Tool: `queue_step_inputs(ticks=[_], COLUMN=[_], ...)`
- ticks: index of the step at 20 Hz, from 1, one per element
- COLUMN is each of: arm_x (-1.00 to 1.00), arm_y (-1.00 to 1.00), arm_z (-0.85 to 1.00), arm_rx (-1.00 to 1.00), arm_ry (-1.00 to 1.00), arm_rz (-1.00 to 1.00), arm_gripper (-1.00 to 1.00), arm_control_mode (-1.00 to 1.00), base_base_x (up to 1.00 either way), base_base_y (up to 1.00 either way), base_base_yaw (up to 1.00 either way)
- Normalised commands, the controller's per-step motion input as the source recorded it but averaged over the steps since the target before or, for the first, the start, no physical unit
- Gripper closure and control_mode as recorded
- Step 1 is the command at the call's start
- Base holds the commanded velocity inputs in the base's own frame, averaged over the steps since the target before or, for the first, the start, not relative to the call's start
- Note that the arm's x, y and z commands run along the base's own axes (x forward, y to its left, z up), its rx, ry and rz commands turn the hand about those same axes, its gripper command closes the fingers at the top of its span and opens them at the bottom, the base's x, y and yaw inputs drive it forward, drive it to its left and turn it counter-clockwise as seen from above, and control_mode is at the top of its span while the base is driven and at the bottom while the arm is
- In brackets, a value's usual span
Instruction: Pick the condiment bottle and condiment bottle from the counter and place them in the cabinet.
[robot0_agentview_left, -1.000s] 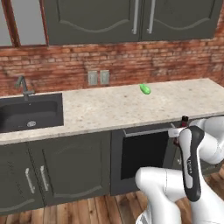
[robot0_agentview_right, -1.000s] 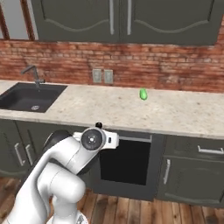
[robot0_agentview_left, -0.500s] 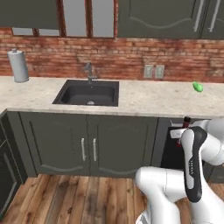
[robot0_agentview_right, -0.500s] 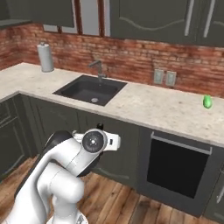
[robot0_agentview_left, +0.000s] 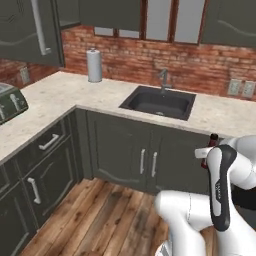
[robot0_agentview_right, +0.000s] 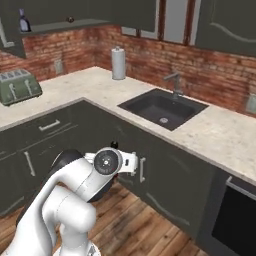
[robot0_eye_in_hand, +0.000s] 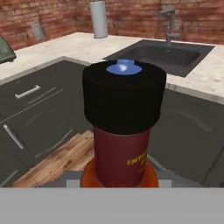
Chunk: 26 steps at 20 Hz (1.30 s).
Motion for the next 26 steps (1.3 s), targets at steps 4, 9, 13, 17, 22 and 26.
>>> queue_step_inputs(ticks=[4,9,13,17,22,26], arm_x=[0.0,0.0,0.0,0.0,0.0,0.0], arm_y=[0.0,0.0,0.0,0.0,0.0,0.0], arm_z=[0.0,0.0,0.0,0.0,0.0,0.0], arm_rx=[0.0,0.0,0.0,0.0,0.0,0.0], arm_ry=[0.0,0.0,0.0,0.0,0.0,0.0], arm_rz=[0.0,0.0,0.0,0.0,0.0,0.0], arm_gripper=[1.0,1.0,1.0,1.0,1.0,1.0], arm_control_mode=[1.0,1.0,1.0,1.0,1.0,1.0], base_base_x=[0.21,0.26,0.21,0.11,0.0,0.0], base_base_y=[0.0,-0.02,-0.21,-0.34,-0.45,-0.56], base_base_yaw=[0.55,0.53,0.47,0.4,0.25,0.18])
